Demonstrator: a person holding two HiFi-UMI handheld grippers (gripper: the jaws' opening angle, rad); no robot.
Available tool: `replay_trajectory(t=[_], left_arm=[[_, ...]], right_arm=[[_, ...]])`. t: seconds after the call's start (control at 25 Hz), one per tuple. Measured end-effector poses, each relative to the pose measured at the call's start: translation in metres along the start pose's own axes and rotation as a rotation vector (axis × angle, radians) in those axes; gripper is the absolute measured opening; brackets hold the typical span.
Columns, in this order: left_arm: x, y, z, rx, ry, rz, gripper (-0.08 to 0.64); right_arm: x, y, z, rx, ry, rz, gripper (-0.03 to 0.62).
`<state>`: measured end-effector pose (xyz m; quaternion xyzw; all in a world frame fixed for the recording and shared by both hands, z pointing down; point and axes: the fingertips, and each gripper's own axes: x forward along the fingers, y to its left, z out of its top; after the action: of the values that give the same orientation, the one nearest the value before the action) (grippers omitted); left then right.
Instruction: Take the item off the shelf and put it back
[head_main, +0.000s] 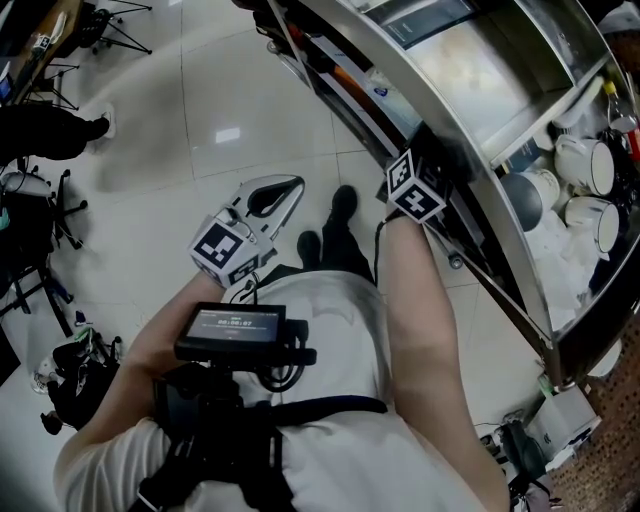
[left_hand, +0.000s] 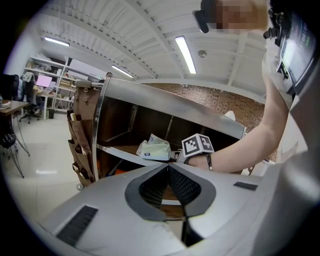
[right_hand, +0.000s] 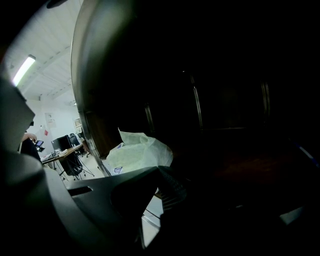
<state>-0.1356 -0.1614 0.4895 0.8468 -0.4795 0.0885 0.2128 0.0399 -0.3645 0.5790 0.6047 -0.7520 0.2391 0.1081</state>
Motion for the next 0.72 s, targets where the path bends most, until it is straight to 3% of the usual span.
replay_trajectory(t=[0.72], left_arm=[[-0.01,-0.009,0.002,0.017,-0.008,0.001,0.017]], right_arm=[[-0.026,0.009,0.008,-0.053,-0.043,0.077,0.006]])
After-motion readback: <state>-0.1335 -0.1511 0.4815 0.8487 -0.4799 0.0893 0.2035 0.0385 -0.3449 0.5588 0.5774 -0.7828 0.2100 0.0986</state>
